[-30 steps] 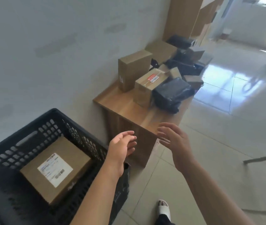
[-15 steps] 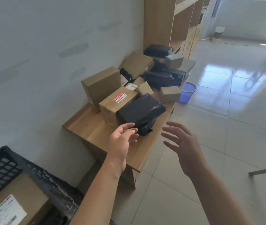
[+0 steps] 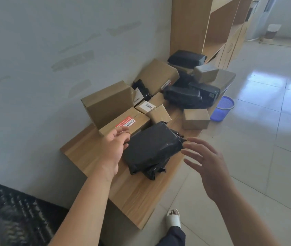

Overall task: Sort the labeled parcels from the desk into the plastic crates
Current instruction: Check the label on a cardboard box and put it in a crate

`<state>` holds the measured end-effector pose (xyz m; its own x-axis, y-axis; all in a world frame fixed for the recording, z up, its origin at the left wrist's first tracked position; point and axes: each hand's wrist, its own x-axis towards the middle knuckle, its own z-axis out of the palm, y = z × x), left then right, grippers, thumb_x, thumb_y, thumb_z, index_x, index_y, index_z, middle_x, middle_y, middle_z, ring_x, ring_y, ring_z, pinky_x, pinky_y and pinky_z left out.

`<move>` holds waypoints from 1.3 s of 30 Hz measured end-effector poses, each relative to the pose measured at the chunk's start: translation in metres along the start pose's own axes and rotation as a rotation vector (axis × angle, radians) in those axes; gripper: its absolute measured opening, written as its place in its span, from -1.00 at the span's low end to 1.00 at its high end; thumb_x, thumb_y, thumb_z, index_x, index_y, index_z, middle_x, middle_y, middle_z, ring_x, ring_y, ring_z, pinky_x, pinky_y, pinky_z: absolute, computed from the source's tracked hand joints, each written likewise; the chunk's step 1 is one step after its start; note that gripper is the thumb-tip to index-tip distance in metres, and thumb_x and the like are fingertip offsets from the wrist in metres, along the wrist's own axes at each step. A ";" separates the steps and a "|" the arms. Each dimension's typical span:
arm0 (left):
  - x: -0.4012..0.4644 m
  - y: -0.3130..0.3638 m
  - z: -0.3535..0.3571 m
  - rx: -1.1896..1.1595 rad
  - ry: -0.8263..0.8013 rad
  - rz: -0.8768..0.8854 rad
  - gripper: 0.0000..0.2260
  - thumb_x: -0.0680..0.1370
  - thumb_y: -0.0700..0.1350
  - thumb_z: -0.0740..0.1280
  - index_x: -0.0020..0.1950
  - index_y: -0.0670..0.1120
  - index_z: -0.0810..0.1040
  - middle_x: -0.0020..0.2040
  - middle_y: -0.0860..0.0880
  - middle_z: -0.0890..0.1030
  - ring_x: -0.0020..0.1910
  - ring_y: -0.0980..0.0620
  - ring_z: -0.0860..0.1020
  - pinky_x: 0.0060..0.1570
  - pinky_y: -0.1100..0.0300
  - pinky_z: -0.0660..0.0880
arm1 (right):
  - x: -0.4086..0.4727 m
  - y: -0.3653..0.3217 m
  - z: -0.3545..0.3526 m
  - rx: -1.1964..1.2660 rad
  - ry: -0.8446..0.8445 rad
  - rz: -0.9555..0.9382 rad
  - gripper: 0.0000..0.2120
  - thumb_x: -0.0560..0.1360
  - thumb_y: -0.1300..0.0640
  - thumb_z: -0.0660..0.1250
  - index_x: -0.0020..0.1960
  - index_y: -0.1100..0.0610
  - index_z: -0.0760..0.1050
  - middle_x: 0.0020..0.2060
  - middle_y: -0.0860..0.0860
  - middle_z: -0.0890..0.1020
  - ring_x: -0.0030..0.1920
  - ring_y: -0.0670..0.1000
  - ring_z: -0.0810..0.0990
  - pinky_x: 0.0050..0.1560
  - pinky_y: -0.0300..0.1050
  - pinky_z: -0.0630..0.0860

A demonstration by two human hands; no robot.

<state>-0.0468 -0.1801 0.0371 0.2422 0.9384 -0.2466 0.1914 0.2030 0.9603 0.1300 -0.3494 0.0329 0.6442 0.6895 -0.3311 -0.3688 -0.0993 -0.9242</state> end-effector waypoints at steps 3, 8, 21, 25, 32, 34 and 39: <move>0.066 0.020 0.008 0.223 0.022 0.057 -0.82 0.64 -0.02 0.39 0.24 0.04 0.59 0.16 0.04 0.66 0.12 0.03 0.65 0.04 0.16 0.61 | 0.049 -0.020 -0.002 -0.050 -0.006 0.014 -0.82 0.62 0.21 0.32 0.17 0.14 0.65 0.09 0.18 0.71 0.15 0.17 0.69 0.09 0.02 0.56; 0.176 0.059 0.018 0.672 0.050 0.151 -0.56 0.62 -0.07 0.40 0.50 0.04 0.43 0.46 -0.03 0.49 0.35 -0.08 0.53 0.19 0.04 0.53 | 0.126 -0.059 0.005 -0.154 -0.049 0.028 -0.83 0.63 0.22 0.33 0.15 0.16 0.66 0.05 0.17 0.72 0.12 0.16 0.70 0.14 0.04 0.60; 0.364 0.105 0.018 1.209 -0.172 -0.162 -0.01 0.46 -0.02 0.59 0.69 -0.12 0.04 0.67 -0.16 0.15 0.62 -0.22 0.19 0.54 -0.11 0.27 | 0.262 -0.103 0.024 -0.226 -0.115 0.096 -0.86 0.66 0.20 0.30 0.10 0.14 0.64 0.07 0.16 0.68 0.12 0.15 0.67 0.18 0.07 0.61; 0.374 0.104 0.024 1.229 -0.132 -0.160 -0.10 0.44 -0.05 0.61 0.65 -0.15 0.20 0.62 -0.15 0.28 0.56 -0.20 0.31 0.47 -0.04 0.35 | 0.305 -0.108 0.025 -0.241 -0.171 0.117 -0.85 0.67 0.19 0.28 0.06 0.09 0.64 0.04 0.13 0.69 0.11 0.13 0.68 0.17 0.04 0.61; 0.339 0.107 0.039 1.321 0.016 -0.134 -0.10 0.38 0.06 0.60 0.63 -0.03 0.24 0.51 -0.11 0.35 0.42 -0.18 0.42 0.33 -0.09 0.48 | 0.371 -0.138 0.030 -0.212 -0.371 0.145 -0.82 0.63 0.01 0.28 0.03 0.07 0.61 0.00 0.10 0.70 0.09 0.14 0.68 0.07 -0.06 0.65; 0.324 0.122 0.048 1.339 0.041 -0.127 -0.09 0.39 0.07 0.59 0.63 0.00 0.22 0.53 -0.09 0.32 0.43 -0.17 0.39 0.31 -0.11 0.50 | 0.392 -0.144 0.031 -0.197 -0.427 0.160 -0.83 0.64 0.03 0.31 0.06 0.10 0.61 0.00 0.09 0.71 0.07 0.12 0.69 -0.02 -0.12 0.66; 0.267 0.163 0.073 1.372 0.163 -0.101 -0.11 0.40 0.04 0.58 0.63 0.07 0.19 0.53 0.01 0.29 0.46 -0.07 0.31 0.21 -0.02 0.51 | 0.429 -0.156 0.042 -0.257 -0.576 0.245 -0.80 0.68 0.25 0.24 0.03 0.03 0.59 -0.01 0.06 0.69 0.04 0.06 0.69 0.11 -0.01 0.63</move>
<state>0.1187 0.0827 0.1184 0.0771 0.9773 -0.1972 0.9970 -0.0745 0.0207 0.4351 -0.0080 0.0429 0.0761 0.8907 -0.4483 -0.2414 -0.4198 -0.8750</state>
